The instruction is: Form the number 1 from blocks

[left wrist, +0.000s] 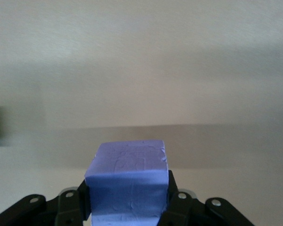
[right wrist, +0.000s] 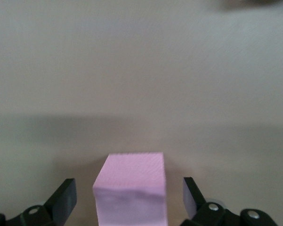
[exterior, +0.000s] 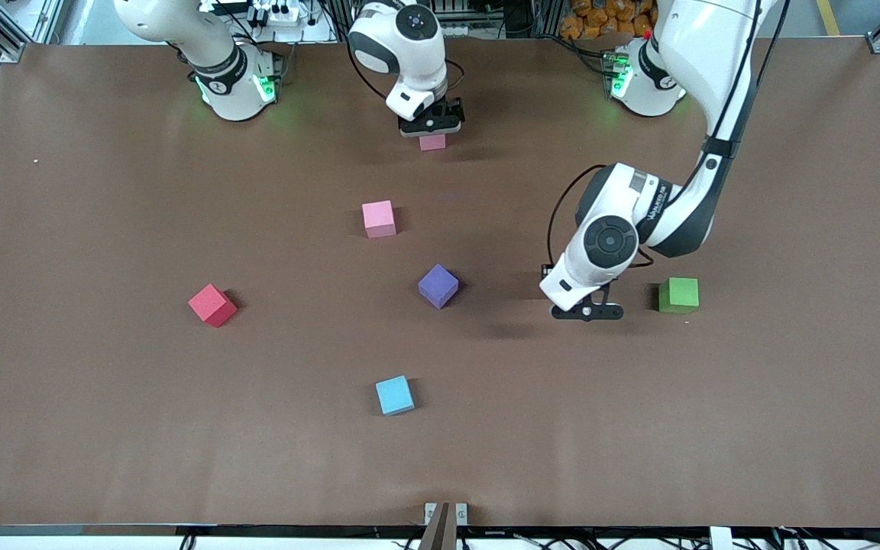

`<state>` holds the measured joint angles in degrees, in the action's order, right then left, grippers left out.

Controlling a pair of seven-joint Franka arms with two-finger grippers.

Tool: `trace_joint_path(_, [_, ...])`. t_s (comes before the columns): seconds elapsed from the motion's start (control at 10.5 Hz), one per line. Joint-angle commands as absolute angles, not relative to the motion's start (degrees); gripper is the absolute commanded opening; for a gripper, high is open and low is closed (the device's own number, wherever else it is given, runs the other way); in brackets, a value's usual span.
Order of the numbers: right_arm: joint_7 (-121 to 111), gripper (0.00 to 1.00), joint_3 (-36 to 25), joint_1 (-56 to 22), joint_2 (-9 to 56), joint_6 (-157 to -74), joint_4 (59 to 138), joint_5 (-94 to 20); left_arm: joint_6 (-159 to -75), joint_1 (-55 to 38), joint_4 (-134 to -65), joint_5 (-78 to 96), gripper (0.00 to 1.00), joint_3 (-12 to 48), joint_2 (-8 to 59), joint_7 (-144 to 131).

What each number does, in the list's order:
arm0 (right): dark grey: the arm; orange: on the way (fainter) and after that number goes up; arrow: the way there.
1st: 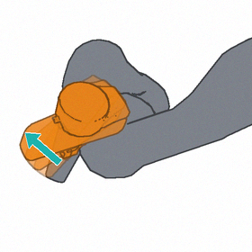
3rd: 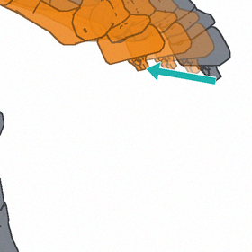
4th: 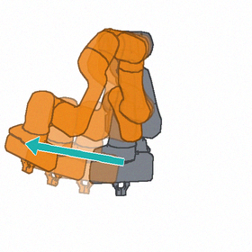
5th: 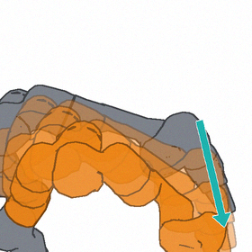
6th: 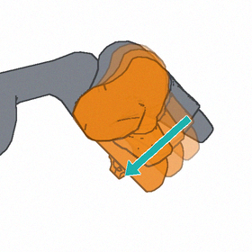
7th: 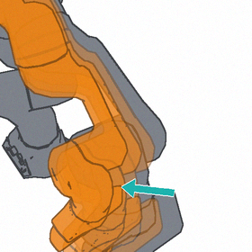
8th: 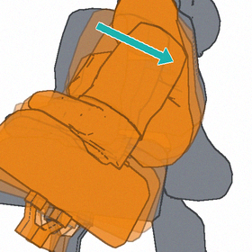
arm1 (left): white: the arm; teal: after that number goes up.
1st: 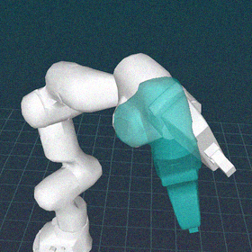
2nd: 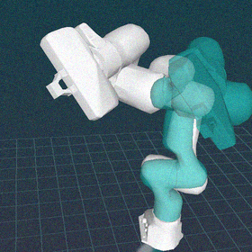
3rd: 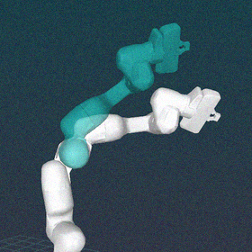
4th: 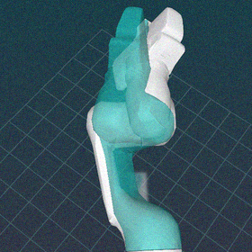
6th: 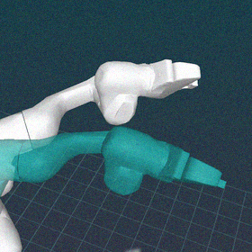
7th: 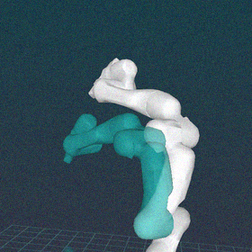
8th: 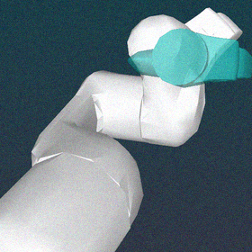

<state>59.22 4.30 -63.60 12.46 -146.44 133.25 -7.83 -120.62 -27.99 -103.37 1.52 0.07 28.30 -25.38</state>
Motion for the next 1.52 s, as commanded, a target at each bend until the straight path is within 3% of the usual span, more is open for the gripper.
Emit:
trace_joint_path(0.0, [59.5,1.00,5.4,-55.6,2.2,-138.1,137.3,-6.9,-119.6,-32.5,-103.2,5.4,0.00,-0.9,27.5,-29.7])
trace_joint_path(0.38, [43.2,1.00,5.4,-37.9,-5.7,-129.8,138.7,0.4,-122.9,-35.6,-103.7,10.1,0.00,6.8,27.7,-44.0])
trace_joint_path(0.76, [26.8,1.00,5.1,-24.7,-6.0,-130.6,138.4,0.4,-132.6,-43.5,-107.2,9.6,0.00,11.8,28.8,-58.9])
trace_joint_path(1.04, [21.8,1.00,5.3,-22.1,-4.1,-134.0,138.3,-1.4,-138.5,-44.7,-112.8,9.4,0.00,16.1,28.9,-63.1])
trace_joint_path(1.42, [9.6,1.00,5.5,-22.7,0.1,-139.3,138.3,-14.5,-140.9,-44.5,-116.5,3.3,0.00,21.0,28.2,-69.9])
